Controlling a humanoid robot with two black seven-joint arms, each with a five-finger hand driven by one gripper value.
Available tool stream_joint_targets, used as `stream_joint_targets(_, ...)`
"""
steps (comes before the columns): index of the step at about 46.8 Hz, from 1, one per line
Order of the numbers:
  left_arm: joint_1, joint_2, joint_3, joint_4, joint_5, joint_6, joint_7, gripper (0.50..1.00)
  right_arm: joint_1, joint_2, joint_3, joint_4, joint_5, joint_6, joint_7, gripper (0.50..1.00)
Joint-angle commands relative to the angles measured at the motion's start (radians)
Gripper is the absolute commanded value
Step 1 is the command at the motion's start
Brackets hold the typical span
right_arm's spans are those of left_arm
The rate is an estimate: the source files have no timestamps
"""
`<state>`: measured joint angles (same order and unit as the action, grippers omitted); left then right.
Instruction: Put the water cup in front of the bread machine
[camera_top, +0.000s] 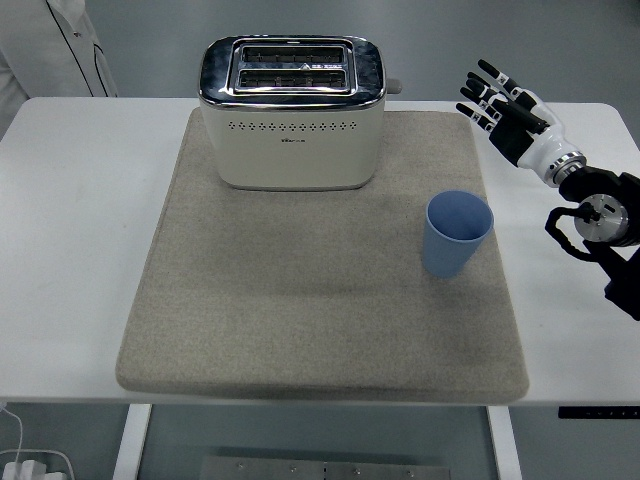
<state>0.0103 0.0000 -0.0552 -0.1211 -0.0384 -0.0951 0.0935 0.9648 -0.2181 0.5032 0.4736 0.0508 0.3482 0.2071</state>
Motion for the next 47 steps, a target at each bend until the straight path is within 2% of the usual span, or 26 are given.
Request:
stream_joint_targets(1,0.000,0.000,0.000,0.000,0.000,0.000,-0.001,1.000,0.000,-0.001,0.000,0.000,0.000,0.001,0.000,0.928)
stream_joint_targets(31,-0.003,0.000,0.001,-0.002,0.000,0.000,-0.001,1.000,-0.001,-0.027,-0.003,0.000,-0.014,0.021,0.000,0.928)
stream_joint_targets(47,-0.003,0.000,0.001,-0.002,0.000,0.000,-0.001,1.000,-0.006,-0.064,-0.006,0.000,-0.016,0.098,0.001,0.928)
